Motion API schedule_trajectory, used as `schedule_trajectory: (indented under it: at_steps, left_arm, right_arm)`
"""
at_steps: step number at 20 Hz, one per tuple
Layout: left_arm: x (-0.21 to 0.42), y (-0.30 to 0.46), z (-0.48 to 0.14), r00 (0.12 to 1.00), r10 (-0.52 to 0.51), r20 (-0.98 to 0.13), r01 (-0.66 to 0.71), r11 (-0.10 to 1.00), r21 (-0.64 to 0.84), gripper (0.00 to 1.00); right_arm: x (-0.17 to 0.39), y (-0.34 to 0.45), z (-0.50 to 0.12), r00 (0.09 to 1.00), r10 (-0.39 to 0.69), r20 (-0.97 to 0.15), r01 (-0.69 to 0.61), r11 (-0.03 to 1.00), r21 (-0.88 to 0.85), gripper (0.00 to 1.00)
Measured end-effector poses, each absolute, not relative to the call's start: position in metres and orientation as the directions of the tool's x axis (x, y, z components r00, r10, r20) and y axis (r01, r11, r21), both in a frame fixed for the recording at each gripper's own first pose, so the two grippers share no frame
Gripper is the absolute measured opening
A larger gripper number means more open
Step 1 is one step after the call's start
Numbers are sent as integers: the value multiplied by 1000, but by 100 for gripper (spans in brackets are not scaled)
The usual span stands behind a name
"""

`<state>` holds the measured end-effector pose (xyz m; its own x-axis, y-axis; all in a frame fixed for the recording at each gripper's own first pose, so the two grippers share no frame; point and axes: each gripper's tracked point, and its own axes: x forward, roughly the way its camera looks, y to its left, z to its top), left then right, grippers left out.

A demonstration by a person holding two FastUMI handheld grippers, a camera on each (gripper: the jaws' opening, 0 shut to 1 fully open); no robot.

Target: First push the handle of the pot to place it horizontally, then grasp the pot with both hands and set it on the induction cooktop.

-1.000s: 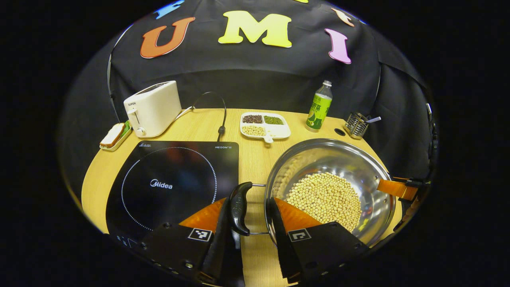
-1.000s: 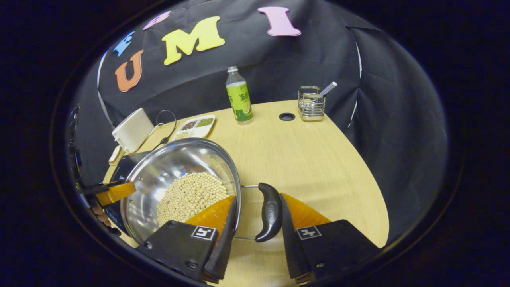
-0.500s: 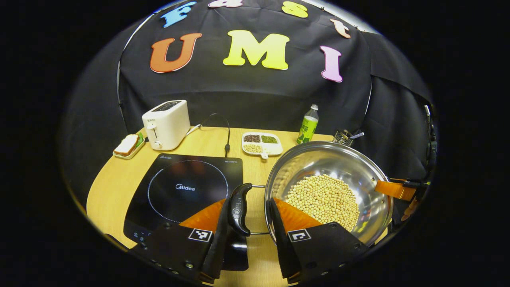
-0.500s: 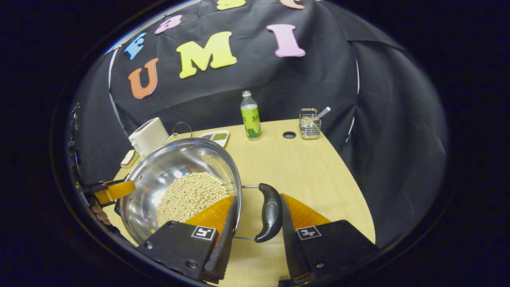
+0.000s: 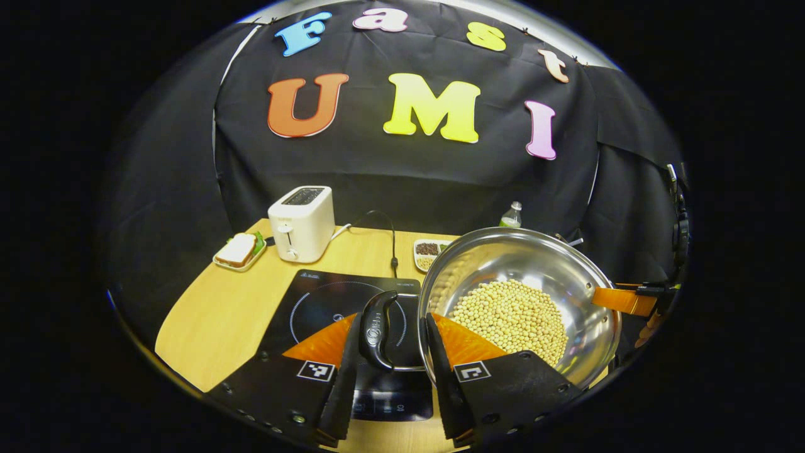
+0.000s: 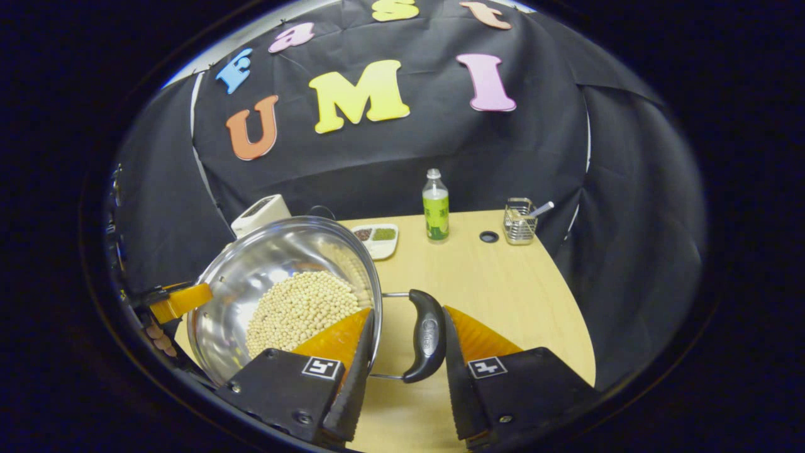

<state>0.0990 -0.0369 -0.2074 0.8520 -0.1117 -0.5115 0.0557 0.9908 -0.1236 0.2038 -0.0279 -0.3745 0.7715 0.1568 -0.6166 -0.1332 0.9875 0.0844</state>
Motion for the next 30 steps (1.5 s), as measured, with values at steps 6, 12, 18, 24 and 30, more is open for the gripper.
schedule_trajectory:
  at_steps: [6, 12, 18, 24, 30]
  left_arm:
    - [111, 14, -182, 882, -64, -467, 15, 994, -106, 54]
    - [123, 61, -191, 880, -15, -474, -39, 994, -104, 54]
    - [133, 106, -225, 848, 39, -528, -107, 989, -100, 54]
    - [148, 143, -253, 823, 107, -558, -160, 986, -47, 54]
    - [167, 151, -279, 819, 140, -556, -166, 986, 5, 54]
  right_arm:
    - [206, -18, -373, 772, 200, -604, -176, 979, 100, 58]
    - [206, -14, -376, 762, 226, -607, -215, 972, 92, 58]
    - [203, -8, -386, 718, 254, -648, -259, 962, 90, 58]
    - [201, -1, -396, 674, 283, -683, -295, 950, 102, 59]
    - [197, 1, -400, 653, 275, -706, -288, 952, 105, 59]
